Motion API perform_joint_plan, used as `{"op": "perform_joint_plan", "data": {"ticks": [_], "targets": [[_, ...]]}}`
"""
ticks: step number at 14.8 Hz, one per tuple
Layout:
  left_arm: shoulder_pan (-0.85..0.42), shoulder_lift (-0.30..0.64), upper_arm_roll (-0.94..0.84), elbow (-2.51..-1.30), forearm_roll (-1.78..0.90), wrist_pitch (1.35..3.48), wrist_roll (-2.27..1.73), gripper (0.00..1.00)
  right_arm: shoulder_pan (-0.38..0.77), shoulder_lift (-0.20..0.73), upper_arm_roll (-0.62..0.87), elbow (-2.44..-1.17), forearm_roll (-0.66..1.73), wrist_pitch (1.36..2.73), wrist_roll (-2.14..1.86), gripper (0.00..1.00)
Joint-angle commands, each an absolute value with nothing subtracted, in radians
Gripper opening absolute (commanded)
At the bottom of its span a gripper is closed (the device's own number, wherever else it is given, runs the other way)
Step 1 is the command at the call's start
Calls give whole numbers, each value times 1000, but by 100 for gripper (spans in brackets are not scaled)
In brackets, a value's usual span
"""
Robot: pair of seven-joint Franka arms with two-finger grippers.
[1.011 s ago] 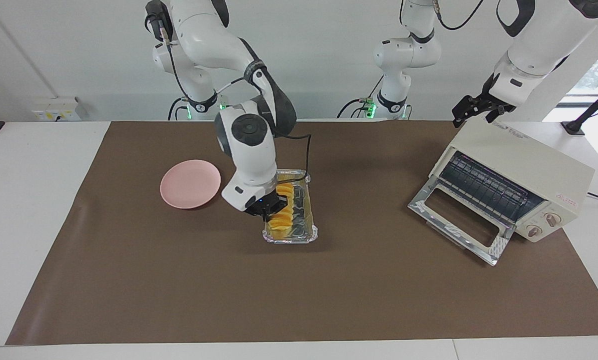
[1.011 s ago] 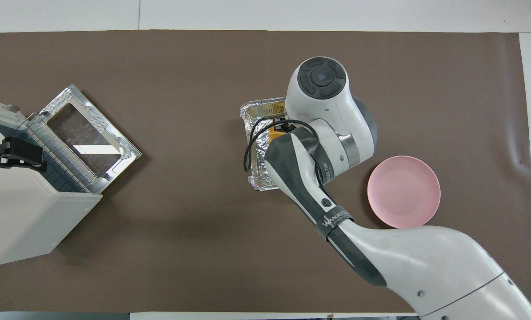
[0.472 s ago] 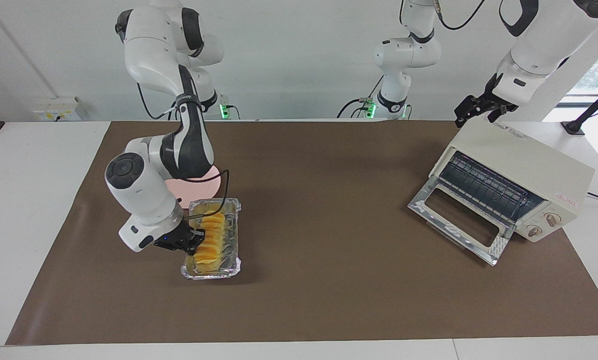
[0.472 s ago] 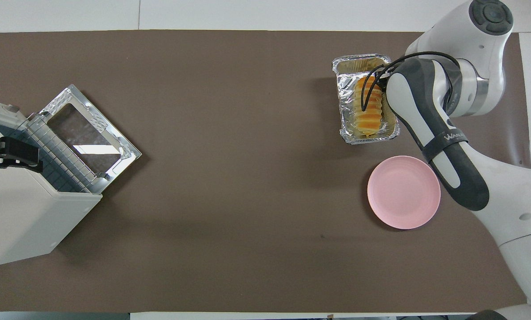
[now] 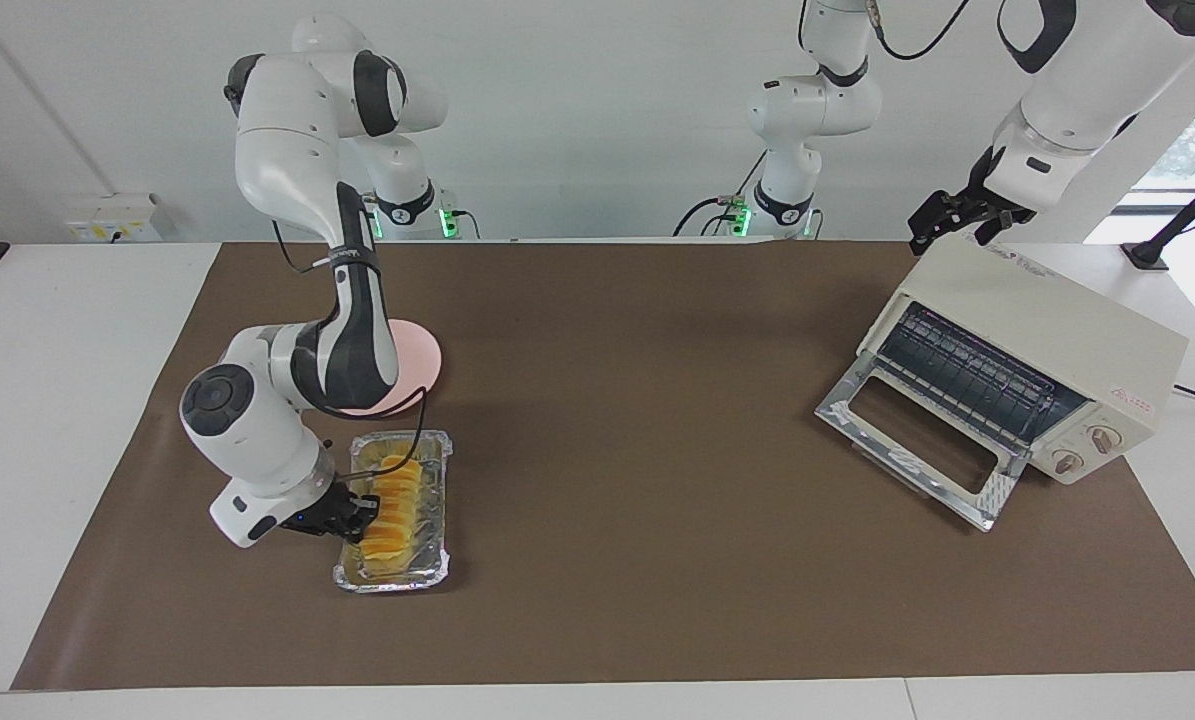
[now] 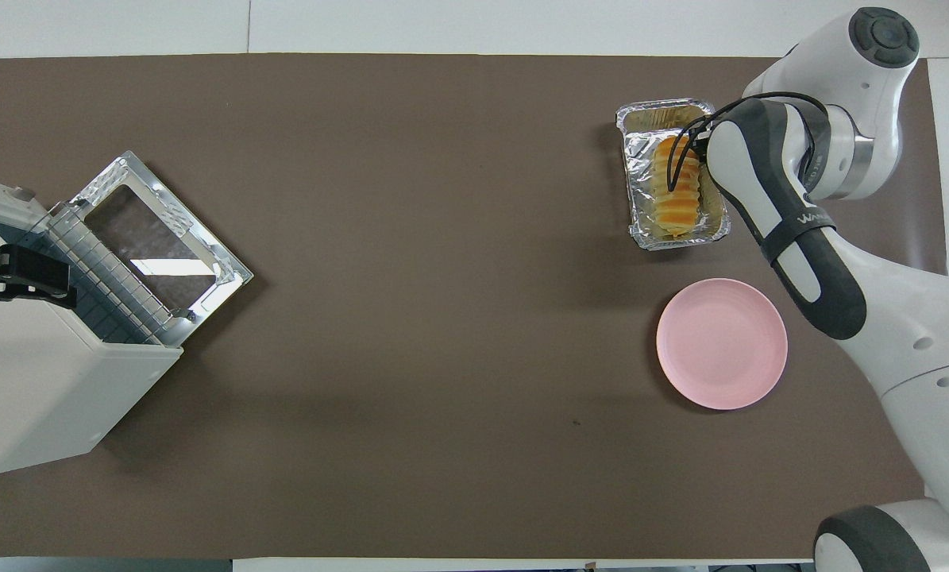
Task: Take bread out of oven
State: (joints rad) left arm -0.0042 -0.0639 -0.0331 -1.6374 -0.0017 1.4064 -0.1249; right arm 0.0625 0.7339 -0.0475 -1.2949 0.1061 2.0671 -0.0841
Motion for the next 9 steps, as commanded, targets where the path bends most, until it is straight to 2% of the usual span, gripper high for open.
{"op": "perform_joint_plan", "data": {"ticks": [1, 5, 6, 7, 9], "targets": [[6, -92, -35, -1666, -20, 1417, -123, 100, 37, 767, -37, -1255, 114, 2086, -159, 0], [8, -92, -35, -1666, -20, 1417, -123, 100, 37, 764, -38, -1255, 115, 2074, -158, 0], [8, -92, -35, -1666, -20, 1417, -123, 100, 40, 759, -38, -1255, 118, 2071, -156, 65], [6, -92, -35, -1666, -20, 1417, -123, 100, 40, 753, -38, -1255, 120, 2066, -153, 100], [6, -92, -35, -1666, -20, 1417, -123, 100, 46, 727, -41, -1253, 121, 2030, -150, 100]]}}
